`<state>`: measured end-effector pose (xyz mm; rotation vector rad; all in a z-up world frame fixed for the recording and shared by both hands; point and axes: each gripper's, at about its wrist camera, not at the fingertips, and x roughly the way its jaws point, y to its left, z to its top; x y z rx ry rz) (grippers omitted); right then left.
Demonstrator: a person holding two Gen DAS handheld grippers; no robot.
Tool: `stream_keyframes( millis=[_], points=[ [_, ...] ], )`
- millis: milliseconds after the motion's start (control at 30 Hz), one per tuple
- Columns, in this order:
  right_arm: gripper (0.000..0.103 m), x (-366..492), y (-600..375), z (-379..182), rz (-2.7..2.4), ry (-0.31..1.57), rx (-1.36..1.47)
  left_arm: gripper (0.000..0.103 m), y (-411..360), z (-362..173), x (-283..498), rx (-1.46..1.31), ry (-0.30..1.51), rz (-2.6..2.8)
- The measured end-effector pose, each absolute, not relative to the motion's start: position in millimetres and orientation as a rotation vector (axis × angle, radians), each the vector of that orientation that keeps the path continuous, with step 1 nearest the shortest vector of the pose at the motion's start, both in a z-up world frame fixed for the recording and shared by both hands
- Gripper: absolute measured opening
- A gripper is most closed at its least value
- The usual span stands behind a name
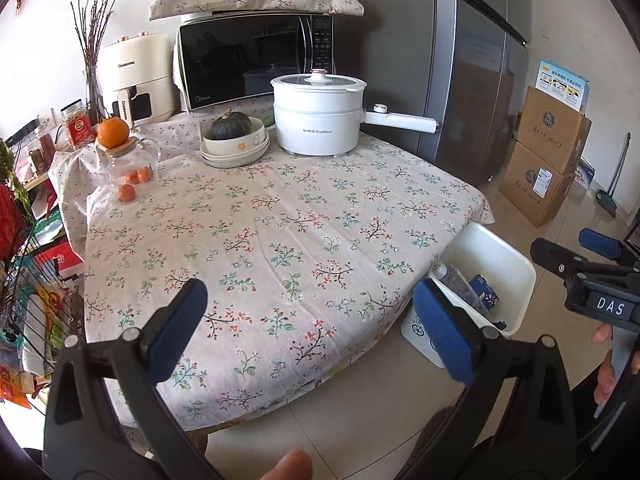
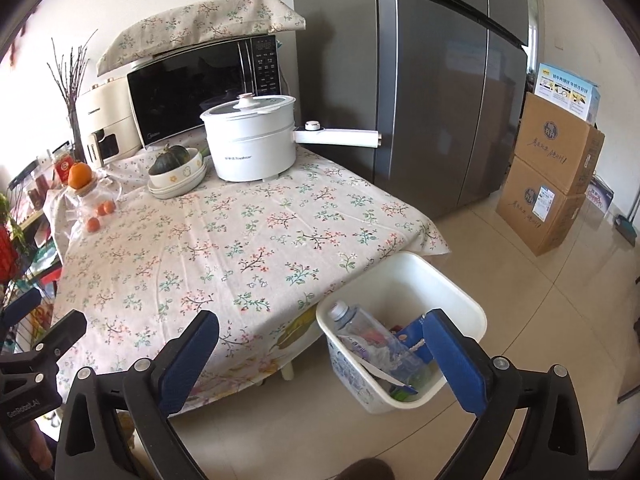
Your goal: Collect trash
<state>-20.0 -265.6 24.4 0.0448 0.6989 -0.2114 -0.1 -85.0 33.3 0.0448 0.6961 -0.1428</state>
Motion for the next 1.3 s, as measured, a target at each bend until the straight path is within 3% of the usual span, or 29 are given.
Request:
stream_keyframes(
  millis=[1300],
  points=[
    [0.103, -30, -247, 22, -0.265, 0.683, 0.012, 0.102, -86, 30, -16, 0.084, 0.687, -0.058]
  ],
)
